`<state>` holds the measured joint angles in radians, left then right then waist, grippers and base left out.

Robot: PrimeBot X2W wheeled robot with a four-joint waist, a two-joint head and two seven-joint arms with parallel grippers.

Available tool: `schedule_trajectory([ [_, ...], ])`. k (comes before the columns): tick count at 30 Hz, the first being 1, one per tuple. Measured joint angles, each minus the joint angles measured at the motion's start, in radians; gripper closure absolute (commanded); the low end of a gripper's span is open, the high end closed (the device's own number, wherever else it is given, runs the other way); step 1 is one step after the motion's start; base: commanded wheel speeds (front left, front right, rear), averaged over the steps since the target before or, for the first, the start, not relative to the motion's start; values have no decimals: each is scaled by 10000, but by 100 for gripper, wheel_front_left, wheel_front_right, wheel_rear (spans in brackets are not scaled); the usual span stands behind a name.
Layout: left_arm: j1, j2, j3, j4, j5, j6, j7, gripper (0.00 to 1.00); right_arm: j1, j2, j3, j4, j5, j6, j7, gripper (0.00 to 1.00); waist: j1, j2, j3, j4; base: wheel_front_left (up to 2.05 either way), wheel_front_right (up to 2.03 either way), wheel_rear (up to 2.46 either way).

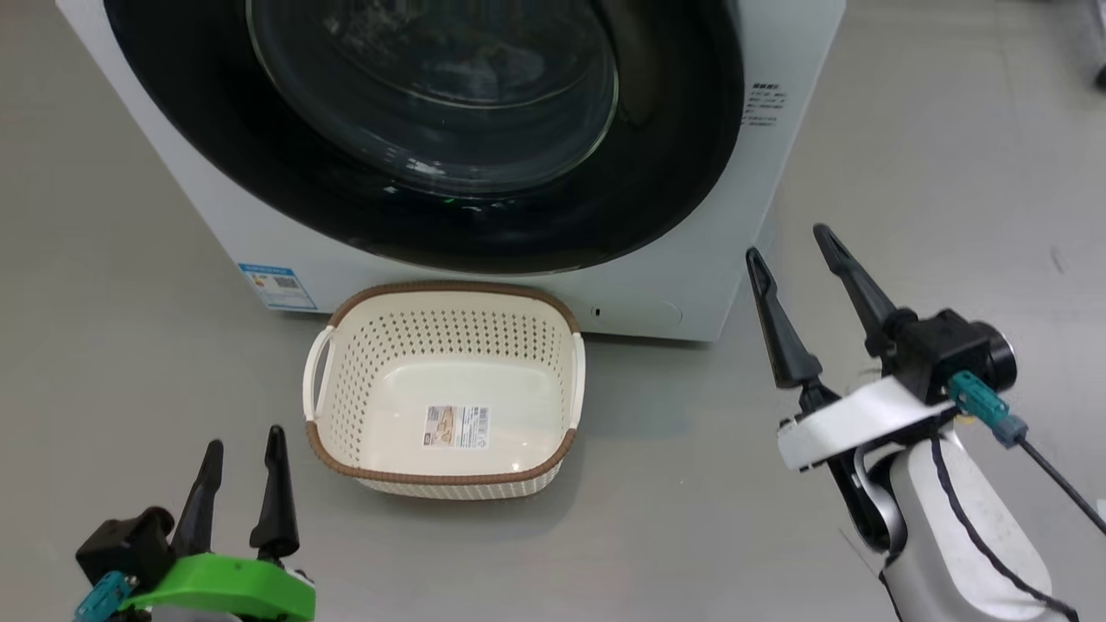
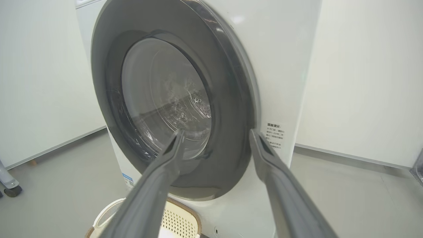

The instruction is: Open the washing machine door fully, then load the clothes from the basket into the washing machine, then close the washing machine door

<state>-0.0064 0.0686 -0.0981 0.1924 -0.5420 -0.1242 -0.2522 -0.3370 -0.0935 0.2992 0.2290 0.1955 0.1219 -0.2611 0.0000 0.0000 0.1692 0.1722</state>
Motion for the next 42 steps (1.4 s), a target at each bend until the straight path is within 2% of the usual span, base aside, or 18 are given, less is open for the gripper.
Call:
schedule_trajectory([
  [6,971,36,407,61,230,0,2,0,1609,-71,-499,-483,-40,-117,8,0,0,0,-772,-716,0,0,0],
  [12,1142,31,299,-113,554,0,2,0,2651,-362,-1151,-1064,-130,-451,10,0,0,0,-1207,-1322,0,0,0],
  [18,1376,25,303,-234,604,0,2,0,3591,-347,-1409,-1308,-176,-508,10,0,0,0,-1474,-1615,0,0,0],
  [24,1492,15,341,-395,698,0,2,0,3710,-293,-1574,-1638,-236,-512,10,0,-1,0,-1531,-1675,0,0,0],
  [25,1494,0,389,-399,725,0,2,100,3722,-291,-1613,-1687,-236,-512,10,100,0,0,-1536,-1671,0,0,0],
  [33,1577,-280,282,268,763,4,48,100,4202,-42,-1555,-976,-198,-514,12,100,0,0,-1543,-1668,0,0,0],
  [42,1578,-280,291,249,-174,6,236,100,4264,-21,-1559,-984,732,-510,92,100,0,0,-1552,-1677,0,0,0],
])
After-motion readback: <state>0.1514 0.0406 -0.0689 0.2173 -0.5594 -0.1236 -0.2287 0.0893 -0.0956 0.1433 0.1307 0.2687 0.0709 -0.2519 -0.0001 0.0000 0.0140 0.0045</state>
